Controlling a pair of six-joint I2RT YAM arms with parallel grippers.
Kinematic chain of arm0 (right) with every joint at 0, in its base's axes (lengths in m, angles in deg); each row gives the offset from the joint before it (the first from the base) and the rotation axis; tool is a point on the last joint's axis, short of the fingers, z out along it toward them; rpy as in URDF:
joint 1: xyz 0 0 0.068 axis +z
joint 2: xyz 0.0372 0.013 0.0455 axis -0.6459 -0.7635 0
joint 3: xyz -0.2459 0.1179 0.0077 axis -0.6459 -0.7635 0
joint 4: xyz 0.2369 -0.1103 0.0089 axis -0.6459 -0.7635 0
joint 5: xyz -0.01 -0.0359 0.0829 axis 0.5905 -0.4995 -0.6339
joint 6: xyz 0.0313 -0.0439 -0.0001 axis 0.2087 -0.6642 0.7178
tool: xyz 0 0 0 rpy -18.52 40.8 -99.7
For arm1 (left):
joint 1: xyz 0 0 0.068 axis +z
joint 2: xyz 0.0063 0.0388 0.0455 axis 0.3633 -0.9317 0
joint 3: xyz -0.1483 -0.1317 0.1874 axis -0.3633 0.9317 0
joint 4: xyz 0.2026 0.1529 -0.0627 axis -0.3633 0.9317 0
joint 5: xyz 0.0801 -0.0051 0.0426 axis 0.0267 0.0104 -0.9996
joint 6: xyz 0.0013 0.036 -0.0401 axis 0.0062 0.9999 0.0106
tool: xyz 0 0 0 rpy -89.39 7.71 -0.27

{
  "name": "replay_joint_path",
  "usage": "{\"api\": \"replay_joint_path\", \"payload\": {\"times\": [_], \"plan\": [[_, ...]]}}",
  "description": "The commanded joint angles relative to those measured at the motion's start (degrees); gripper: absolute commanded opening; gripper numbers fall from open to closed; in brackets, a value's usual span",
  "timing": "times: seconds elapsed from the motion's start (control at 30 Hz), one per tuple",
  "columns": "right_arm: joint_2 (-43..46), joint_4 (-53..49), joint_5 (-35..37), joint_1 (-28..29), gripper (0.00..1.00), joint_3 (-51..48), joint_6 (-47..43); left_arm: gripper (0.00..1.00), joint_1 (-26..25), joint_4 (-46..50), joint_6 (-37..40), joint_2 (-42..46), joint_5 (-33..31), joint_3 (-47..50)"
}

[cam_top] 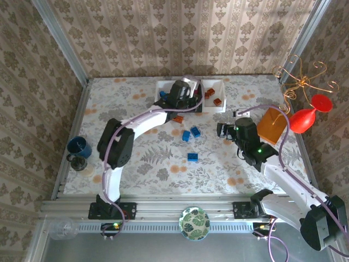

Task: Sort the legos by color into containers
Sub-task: Place the lego in the container.

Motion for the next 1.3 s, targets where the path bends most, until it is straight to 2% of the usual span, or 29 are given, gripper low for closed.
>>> {"api": "replay_joint_path", "payload": {"times": [0.0, 0.2, 0.3, 0.37, 0.5, 0.63, 0.9, 1.07, 1.27], "plan": [[0.92, 1.87, 3.12, -0.53, 0.92, -1.12, 1.02, 0.25, -0.79, 4.82, 1.42, -7.66, 1.72, -10.78], [1.49, 2.06, 3.57, -0.97, 0.93, -2.07, 0.54, 0.28, -1.27, 16.75, 4.31, -24.41, 1.71, -38.44], [2.25, 2.02, 3.65, -1.05, 0.93, -2.34, 0.66, 0.38, -1.18, 23.12, 4.51, -32.17, 0.93, -52.0], [2.86, 1.89, 3.74, -1.14, 0.93, -2.45, 0.78, 0.46, -1.06, 24.53, 4.51, -34.28, 0.48, -56.36], [2.98, 1.86, 1.85, -1.08, 0.93, -2.37, 1.76, 0.54, -0.71, 23.88, 4.84, -30.67, 0.87, -54.32], [0.71, 2.9, -1.54, -0.18, 0.91, -2.93, 4.36, 0.57, -0.63, 21.53, 6.01, -20.17, 0.97, -41.77], [-12.28, 7.06, -2.19, 8.75, 0.89, -1.27, 5.18, 0.65, 1.1, 1.23, 5.96, 11.87, -3.06, 4.85], [-25.22, 8.24, -4.77, 10.96, 0.81, 4.32, 3.4, 0.68, 4.92, -7.0, 1.57, 28.33, -4.13, 28.71], [-38.3, 8.24, -6.03, 12.03, 0.69, 11.22, 0.83, 0.7, 8.66, -10.31, -2.59, 39.59, -3.08, 45.05]]}}
